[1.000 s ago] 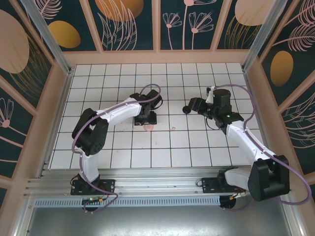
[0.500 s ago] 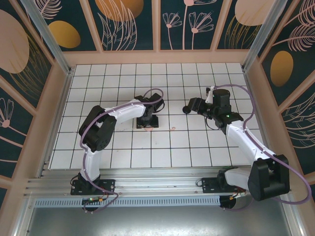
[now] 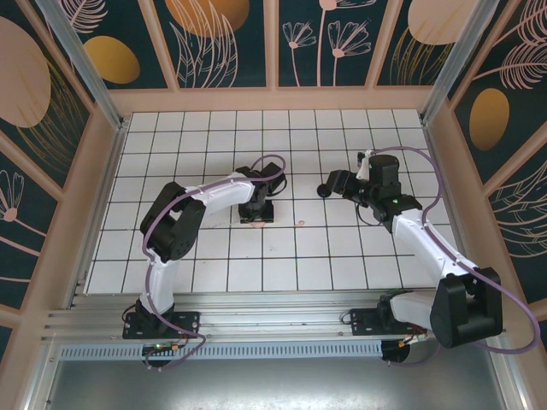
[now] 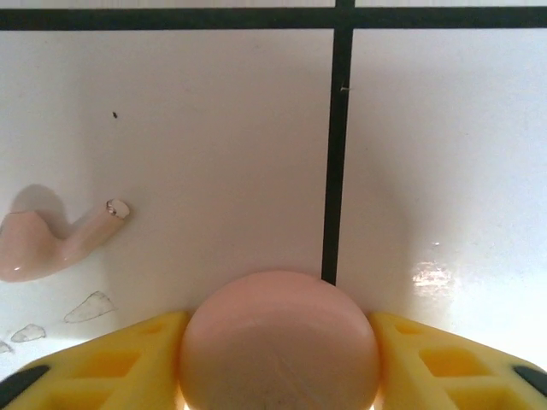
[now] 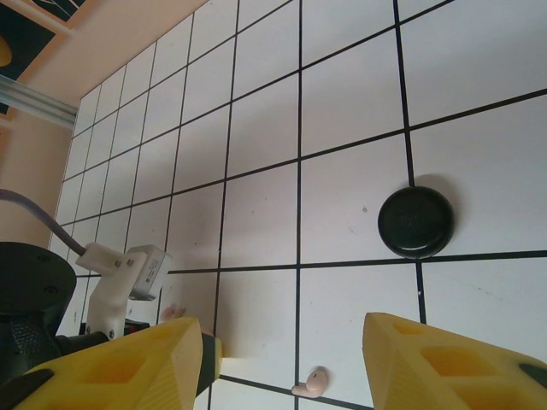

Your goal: Insert wireless bluetooth earbuds into charging case

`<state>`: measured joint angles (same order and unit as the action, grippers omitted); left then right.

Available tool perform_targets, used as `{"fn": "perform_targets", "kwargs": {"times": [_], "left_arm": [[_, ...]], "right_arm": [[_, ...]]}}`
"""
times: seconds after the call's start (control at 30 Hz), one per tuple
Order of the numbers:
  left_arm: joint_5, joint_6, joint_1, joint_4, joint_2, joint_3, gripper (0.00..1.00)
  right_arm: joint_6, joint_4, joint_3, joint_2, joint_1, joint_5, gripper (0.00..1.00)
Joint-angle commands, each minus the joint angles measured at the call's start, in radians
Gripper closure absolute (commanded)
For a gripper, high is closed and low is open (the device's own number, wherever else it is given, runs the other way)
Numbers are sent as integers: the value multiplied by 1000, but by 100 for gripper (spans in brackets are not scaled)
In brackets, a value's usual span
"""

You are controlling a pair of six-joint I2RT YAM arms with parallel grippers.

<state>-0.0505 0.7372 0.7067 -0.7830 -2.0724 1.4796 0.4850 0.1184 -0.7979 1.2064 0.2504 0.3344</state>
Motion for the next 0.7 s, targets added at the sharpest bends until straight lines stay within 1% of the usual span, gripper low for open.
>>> {"fn": "perform_targets", "kwargs": {"times": [0.0,0.13,0.27,0.43,0.53,0.67], "left_arm": [[-5,-10,-4,10,-10,26,55],[5,3,-6,29,42,29,57],[64,31,-4,102,108,13,60],[133,83,-5,214,195,-29,63],[189,152,-4,330,266,-105,67],[274,268,-5,537,344,-231,69]], "right_arm": [[-3,-1,-19,-21,7,-20,47],[-5,-54,21,-61,7,-23,47],[-2,-165,98,-127,7,-27,47],[-22,-323,191,-201,7,9,48],[-26,-410,239,-233,12,25,49],[-41,-555,305,-268,35,37,50]]}}
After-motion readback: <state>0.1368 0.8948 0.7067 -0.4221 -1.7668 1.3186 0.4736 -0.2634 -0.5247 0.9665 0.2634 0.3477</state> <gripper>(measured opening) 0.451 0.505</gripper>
